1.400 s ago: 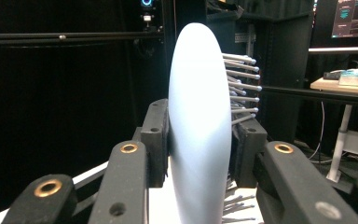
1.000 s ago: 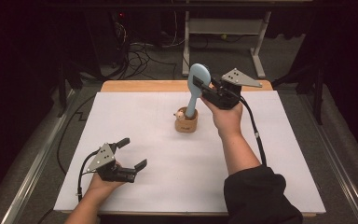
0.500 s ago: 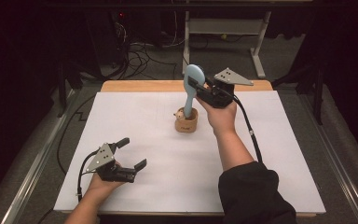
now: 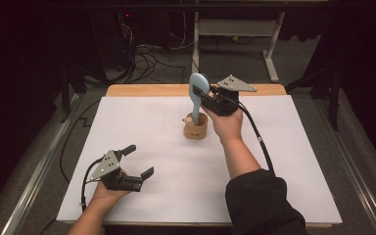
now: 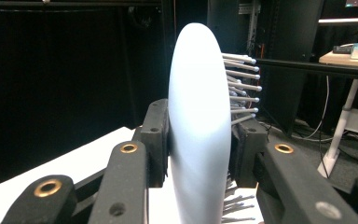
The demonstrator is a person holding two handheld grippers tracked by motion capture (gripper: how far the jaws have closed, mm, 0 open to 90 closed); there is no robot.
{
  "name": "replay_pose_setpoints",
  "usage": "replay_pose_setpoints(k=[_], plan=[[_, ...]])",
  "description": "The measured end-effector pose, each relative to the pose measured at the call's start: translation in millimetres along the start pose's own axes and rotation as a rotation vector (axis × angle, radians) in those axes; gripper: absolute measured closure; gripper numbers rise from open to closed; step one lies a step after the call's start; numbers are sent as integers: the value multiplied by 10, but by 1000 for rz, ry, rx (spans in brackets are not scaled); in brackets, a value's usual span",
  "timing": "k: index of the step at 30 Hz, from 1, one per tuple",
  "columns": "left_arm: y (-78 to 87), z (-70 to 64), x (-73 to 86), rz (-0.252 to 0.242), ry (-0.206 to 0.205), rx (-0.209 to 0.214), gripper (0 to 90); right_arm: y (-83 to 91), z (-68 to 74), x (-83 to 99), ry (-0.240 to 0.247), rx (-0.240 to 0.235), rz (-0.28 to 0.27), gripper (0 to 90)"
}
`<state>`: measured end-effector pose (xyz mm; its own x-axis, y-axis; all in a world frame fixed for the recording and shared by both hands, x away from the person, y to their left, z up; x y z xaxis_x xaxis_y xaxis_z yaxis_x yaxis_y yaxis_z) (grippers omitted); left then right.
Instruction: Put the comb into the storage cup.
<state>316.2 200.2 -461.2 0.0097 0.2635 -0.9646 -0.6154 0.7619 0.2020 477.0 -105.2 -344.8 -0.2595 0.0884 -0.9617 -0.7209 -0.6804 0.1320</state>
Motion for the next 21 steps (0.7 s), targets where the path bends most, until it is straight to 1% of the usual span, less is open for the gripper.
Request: replay_pose_setpoints(k=[4,12,14,21], plan=[[-2,-4,0,0,-1,1,4,-22,9,39,12,-1,10,653],[-4,-8,-2,-4,1,1,4,-57,-24,139,0,5,28,649],[-6,-9,-2,-4,-1,1,4,-63,-39,171,-11,6,31,648],[-3,-6,0,-1,-3,3,4,-80,-62,245,-19,12,30,642]])
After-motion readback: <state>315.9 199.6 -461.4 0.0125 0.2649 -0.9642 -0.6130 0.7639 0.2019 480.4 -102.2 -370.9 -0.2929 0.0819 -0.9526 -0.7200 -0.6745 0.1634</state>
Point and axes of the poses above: each handheld gripper's, and its own axes: y roughly backward along the jaws, x roughly out of its underside, z roughly to its left, the point moved 2 cm from there along -y, roughly forward along the jaws, and after that the axes turned 12 degrees about -y, right-handed, at the moved point
